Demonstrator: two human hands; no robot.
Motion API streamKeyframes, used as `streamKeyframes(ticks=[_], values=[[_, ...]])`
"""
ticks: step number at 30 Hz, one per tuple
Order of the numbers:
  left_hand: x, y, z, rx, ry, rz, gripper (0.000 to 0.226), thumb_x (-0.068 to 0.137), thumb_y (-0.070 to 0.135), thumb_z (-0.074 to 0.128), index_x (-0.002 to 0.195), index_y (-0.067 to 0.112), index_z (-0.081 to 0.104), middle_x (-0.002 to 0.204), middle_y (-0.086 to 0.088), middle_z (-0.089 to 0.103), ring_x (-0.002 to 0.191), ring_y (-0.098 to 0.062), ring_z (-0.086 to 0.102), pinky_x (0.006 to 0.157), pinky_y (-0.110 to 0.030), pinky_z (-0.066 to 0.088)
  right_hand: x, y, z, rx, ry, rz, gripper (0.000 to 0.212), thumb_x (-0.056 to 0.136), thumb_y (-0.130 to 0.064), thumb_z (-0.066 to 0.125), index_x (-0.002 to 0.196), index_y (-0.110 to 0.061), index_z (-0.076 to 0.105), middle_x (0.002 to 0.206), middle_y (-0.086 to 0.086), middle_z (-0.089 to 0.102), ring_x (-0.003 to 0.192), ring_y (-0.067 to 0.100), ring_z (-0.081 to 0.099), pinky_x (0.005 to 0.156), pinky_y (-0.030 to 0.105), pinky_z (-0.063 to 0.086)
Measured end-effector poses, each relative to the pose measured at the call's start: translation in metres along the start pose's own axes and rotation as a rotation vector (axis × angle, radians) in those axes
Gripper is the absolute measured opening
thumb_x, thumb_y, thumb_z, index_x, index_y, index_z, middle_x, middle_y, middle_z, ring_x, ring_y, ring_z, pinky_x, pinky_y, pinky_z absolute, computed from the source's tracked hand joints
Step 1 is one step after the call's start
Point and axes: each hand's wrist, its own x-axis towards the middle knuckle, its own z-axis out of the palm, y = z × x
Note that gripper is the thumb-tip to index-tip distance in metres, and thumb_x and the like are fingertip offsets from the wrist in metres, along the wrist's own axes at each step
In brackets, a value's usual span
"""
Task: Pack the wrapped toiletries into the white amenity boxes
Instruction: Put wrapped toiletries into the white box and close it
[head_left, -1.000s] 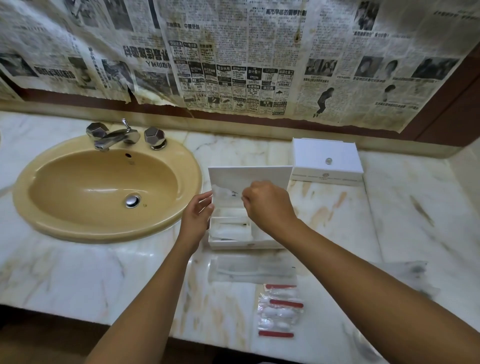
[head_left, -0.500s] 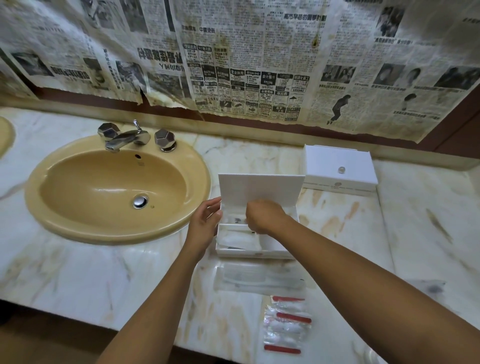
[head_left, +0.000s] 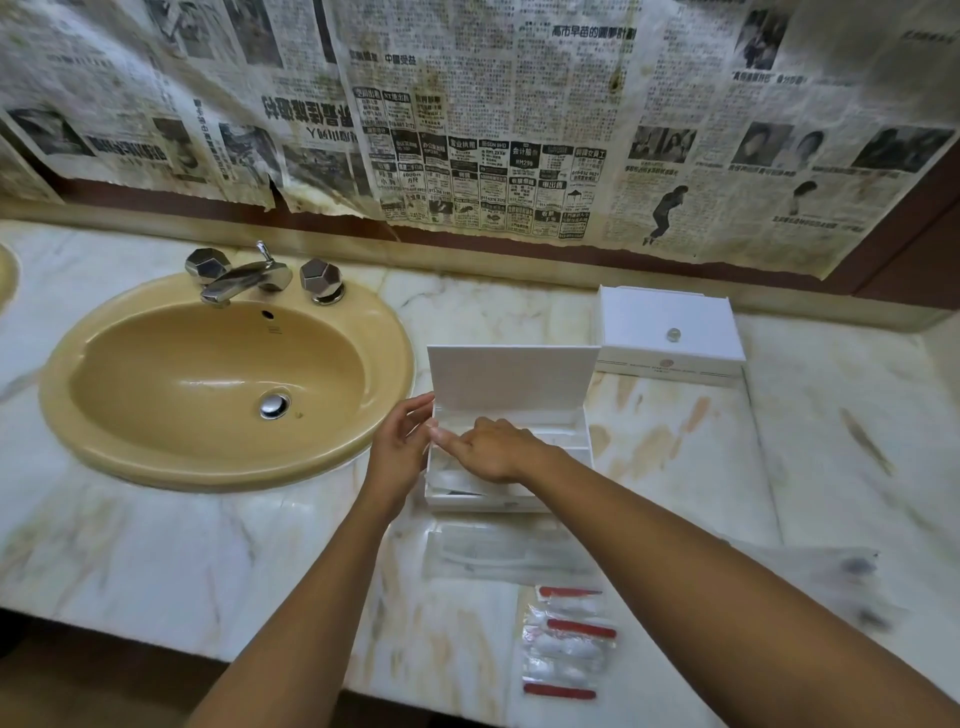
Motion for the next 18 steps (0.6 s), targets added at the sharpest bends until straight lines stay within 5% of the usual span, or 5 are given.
streamKeyframes(ticks=[3, 7, 10, 14, 18], values=[[-0.001, 0.001, 0.000, 0.001, 0.004, -0.007, 0.027, 0.097, 0.011, 0.055, 0.120, 0.023, 0.060, 0.110, 0.014, 0.066, 0.088, 0.009, 0.063, 0.061, -0.016, 0.046, 0.002, -0.001, 0.002, -0.013, 0.041, 0.014, 0.078, 0.089, -0.074, 0.012, 0.134, -0.026, 0.055, 0.139, 0.010, 0.045, 0.131, 0.030, 0.036, 0.104, 0.047, 0.029], [-0.001, 0.001, 0.001, -0.007, 0.008, -0.003, 0.028, 0.097, 0.010, 0.055, 0.122, 0.021, 0.059, 0.110, 0.011, 0.064, 0.086, 0.013, 0.061, 0.060, -0.016, 0.046, -0.019, 0.002, 0.011, -0.165, 0.389, -0.124, 0.044, 0.096, -0.046, 0.044, 0.129, -0.019, 0.057, 0.127, 0.007, 0.054, 0.120, 0.026, 0.046, 0.099, 0.042, 0.035], [-0.001, 0.000, 0.002, -0.005, 0.009, 0.001, 0.027, 0.097, 0.012, 0.055, 0.122, 0.021, 0.059, 0.110, 0.015, 0.063, 0.087, 0.017, 0.060, 0.068, -0.022, 0.046, -0.045, 0.001, 0.017, -0.148, 0.517, -0.245, 0.035, 0.095, -0.033, 0.050, 0.125, -0.018, 0.059, 0.118, 0.005, 0.058, 0.110, 0.025, 0.053, 0.092, 0.038, 0.040], [0.000, -0.002, 0.003, -0.001, 0.021, -0.008, 0.027, 0.097, 0.010, 0.054, 0.123, 0.020, 0.058, 0.108, 0.013, 0.062, 0.077, 0.018, 0.059, 0.061, -0.017, 0.047, -0.075, 0.006, 0.031, -0.177, 0.496, -0.301, 0.029, 0.092, -0.031, 0.051, 0.113, -0.017, 0.065, 0.108, 0.004, 0.063, 0.097, 0.026, 0.060, 0.078, 0.036, 0.049], [0.000, -0.002, 0.003, 0.023, 0.029, 0.001, 0.026, 0.097, 0.013, 0.055, 0.120, 0.025, 0.060, 0.106, 0.016, 0.064, 0.076, 0.009, 0.058, 0.057, -0.015, 0.043, -0.083, 0.021, 0.057, -0.279, 0.293, -0.218, 0.031, 0.088, -0.031, 0.056, 0.114, -0.015, 0.062, 0.112, 0.007, 0.060, 0.099, 0.031, 0.060, 0.078, 0.036, 0.047]])
